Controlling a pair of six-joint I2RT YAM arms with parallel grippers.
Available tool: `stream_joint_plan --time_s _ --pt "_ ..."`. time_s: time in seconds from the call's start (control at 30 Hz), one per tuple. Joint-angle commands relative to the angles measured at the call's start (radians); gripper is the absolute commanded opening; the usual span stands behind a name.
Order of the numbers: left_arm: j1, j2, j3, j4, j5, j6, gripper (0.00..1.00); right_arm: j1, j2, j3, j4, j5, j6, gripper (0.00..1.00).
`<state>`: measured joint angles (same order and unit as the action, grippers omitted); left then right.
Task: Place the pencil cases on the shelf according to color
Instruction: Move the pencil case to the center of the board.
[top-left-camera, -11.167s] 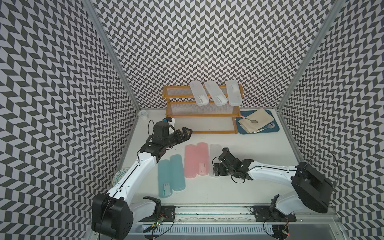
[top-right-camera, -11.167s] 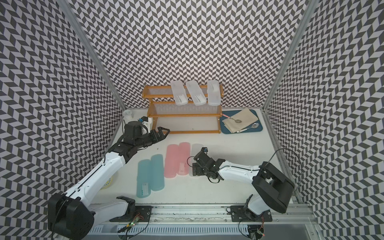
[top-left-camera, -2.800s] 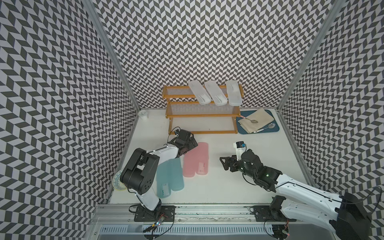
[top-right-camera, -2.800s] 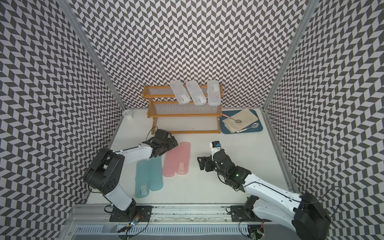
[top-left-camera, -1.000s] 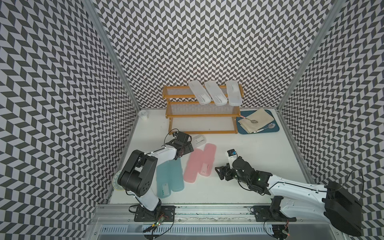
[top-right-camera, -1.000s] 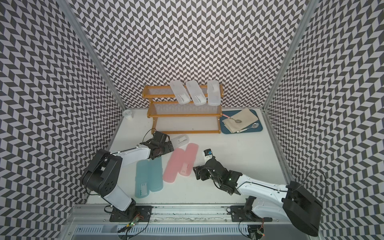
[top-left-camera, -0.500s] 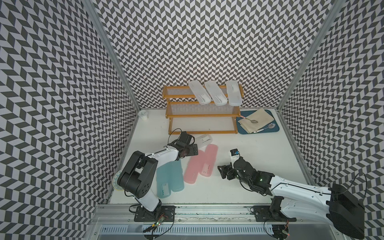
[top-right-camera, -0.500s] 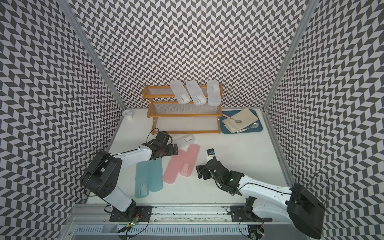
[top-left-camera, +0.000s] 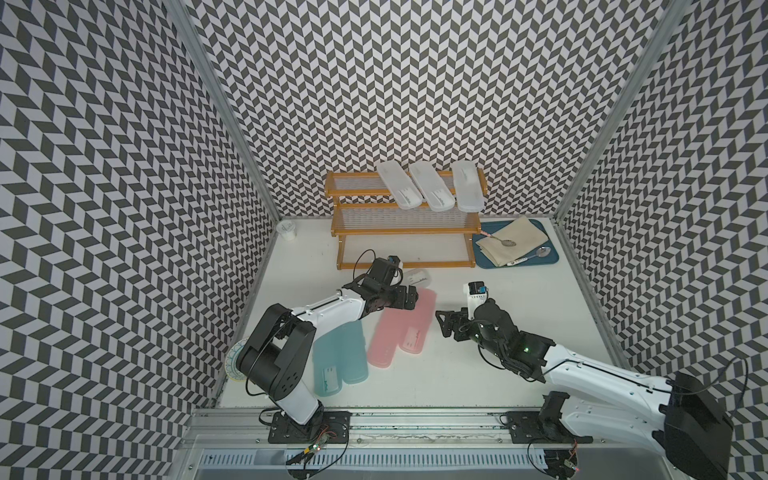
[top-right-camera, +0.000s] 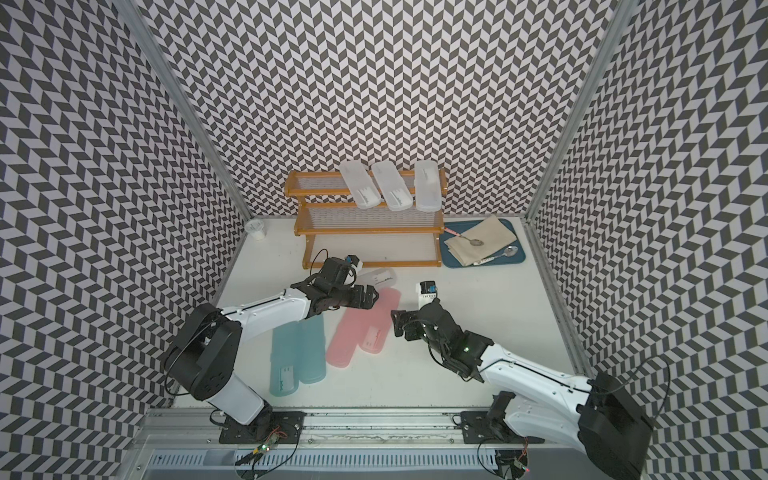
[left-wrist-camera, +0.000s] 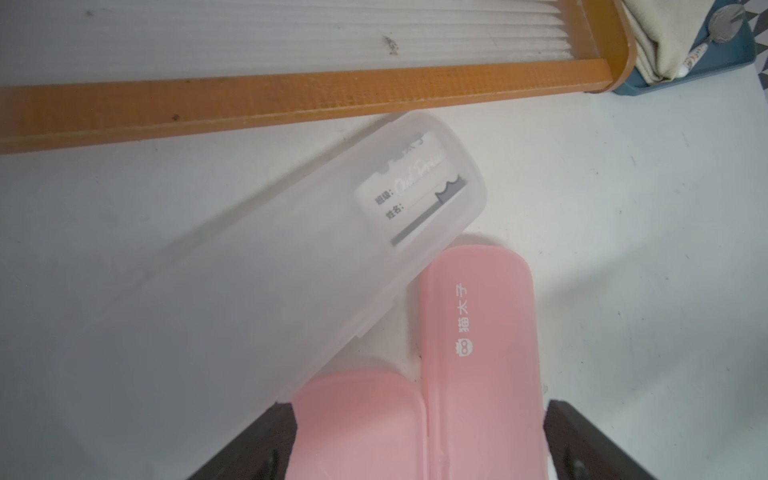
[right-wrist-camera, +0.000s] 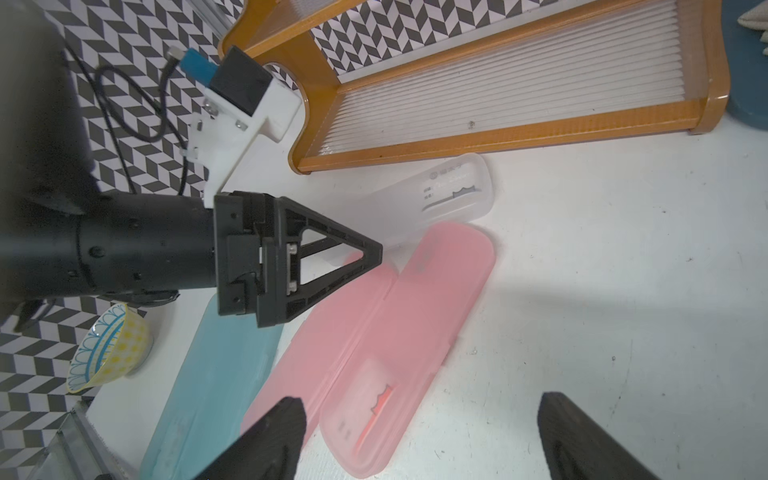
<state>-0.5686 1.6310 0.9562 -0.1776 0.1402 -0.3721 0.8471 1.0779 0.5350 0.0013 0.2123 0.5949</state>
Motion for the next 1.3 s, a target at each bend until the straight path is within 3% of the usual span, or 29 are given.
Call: stream_joint_plan --time_s 0.0,0.07,0.17,0.33,0.53,0.9,1.27 --pt "-0.006 0.007 0.071 -0.022 -0.064 -0.015 0.99 -0.012 -0.067 -0.022 0.023 -0.010 0.019 0.92" --pt "0.009 0.004 0.082 -0.057 -0.181 -0.059 0.99 -0.012 -0.104 -0.030 -0.005 0.006 0.018 0.92" --pt "0.066 -0.021 0.057 -0.046 -0.253 -0.084 1.00 -0.013 -0.146 -0.042 -0.040 0.020 0.010 0.92" --pt "0.214 0.007 0.017 -0.008 -0.139 -0.124 1.00 -0.012 -0.170 -0.064 -0.081 -0.005 0.005 0.91" --pt "0.240 0.074 0.024 0.049 -0.044 -0.096 0.99 -0.013 -0.183 -0.091 -0.096 -0.045 0.024 0.91" --pt "0.153 0.177 0.038 0.079 0.019 -0.109 0.99 -0.013 -0.300 -0.145 -0.159 -0.017 0.037 0.91" --pt "-0.059 0.191 0.059 0.077 0.003 -0.190 0.99 -0.014 -0.485 -0.204 -0.254 0.064 0.071 0.93"
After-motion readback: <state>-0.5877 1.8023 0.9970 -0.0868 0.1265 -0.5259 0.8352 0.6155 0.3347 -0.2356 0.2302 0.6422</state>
